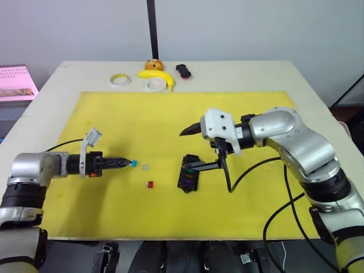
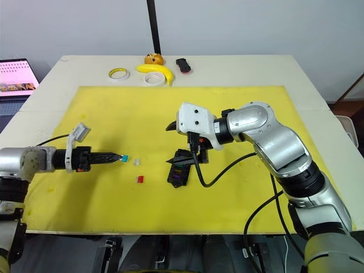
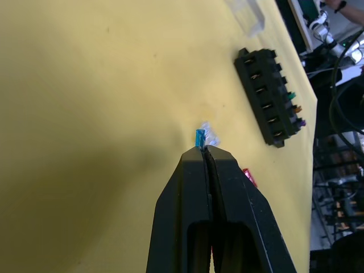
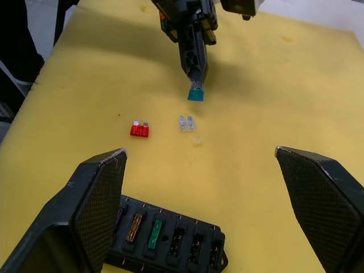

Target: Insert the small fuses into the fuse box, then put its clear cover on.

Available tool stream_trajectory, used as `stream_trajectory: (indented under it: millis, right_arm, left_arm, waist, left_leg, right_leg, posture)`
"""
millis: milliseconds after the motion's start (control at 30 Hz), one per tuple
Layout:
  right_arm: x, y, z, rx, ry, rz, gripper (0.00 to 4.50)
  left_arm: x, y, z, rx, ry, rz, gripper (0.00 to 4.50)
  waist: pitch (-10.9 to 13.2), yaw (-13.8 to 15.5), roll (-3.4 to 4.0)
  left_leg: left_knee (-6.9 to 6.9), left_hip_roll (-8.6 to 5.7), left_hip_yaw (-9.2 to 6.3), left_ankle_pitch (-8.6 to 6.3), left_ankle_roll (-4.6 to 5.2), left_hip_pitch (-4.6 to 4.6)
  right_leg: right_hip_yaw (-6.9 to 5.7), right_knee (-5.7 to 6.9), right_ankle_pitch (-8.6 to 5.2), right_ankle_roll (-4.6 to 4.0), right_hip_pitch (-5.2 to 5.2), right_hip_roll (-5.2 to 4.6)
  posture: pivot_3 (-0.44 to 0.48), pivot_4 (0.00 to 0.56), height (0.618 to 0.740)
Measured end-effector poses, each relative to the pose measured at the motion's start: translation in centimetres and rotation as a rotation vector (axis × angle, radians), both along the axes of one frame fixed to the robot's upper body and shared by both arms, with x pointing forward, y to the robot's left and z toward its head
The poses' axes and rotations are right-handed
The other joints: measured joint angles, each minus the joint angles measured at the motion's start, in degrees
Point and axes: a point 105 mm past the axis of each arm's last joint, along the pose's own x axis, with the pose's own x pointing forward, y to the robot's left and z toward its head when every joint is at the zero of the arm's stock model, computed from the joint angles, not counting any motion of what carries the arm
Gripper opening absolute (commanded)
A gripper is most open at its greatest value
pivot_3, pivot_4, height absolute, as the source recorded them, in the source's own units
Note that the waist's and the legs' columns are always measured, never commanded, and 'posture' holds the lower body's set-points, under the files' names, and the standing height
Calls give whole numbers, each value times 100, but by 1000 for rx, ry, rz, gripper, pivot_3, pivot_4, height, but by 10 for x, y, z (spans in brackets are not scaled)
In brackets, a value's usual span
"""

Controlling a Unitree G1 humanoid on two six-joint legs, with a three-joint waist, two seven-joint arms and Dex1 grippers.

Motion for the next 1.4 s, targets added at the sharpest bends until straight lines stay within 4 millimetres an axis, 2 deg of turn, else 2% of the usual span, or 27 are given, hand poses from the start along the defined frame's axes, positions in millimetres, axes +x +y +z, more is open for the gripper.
stream_trajectory:
  millis: [167,300,467,600,700,767,1400]
  right_arm:
    - [0,1,-1,-5,-6,8,4500]
    - [-1,2,-3,-12,-5,9,4500]
    - [-1,2,-3,-13,-7,9,4500]
    - [-1,2,-3,-12,-8,7,4500]
    - [-1,2,-3,-11,-11,4,4500]
    - [0,2,-3,-12,-13,2,4500]
    - [-1,4,-3,-10,-21,9,4500]
  left_arm:
    - [-8,4,-13,21,38,12,74]
    - [-11,8,-16,31,65,31,74]
    - [-26,13,-22,42,101,26,74]
    - [-28,16,-22,47,103,29,74]
    - [-27,19,-23,48,99,37,939]
    - [-27,18,-22,33,99,31,1852]
    - [-16,18,-24,-29,136,86,1852]
  waist:
    - [0,-13,0]
    - [0,-6,0]
    - [0,-23,0]
    - [0,-6,0]
    - [0,-12,0]
    - [0,-13,0]
    - [0,15,0]
  left_leg:
    - [0,2,0,2,-3,1]
    - [0,1,0,2,-3,1]
    - [-2,4,0,2,-3,1]
    - [-2,3,0,2,-3,2]
    - [-2,3,0,2,-3,2]
    - [-2,4,0,2,-4,2]
    - [0,1,0,5,-9,13]
  right_leg:
    - [0,5,0,0,-2,2]
    - [1,4,0,0,-2,2]
    - [3,5,0,-1,-4,1]
    - [3,4,0,-1,-3,1]
    - [3,4,0,-1,-4,1]
    - [3,6,0,-1,-4,2]
    - [3,23,0,-2,1,0]
  posture:
    - [0,150,740]
    - [0,150,740]
    - [0,150,740]
    - [0,150,740]
    - [0,150,740]
    - [0,150,740]
    - [0,150,740]
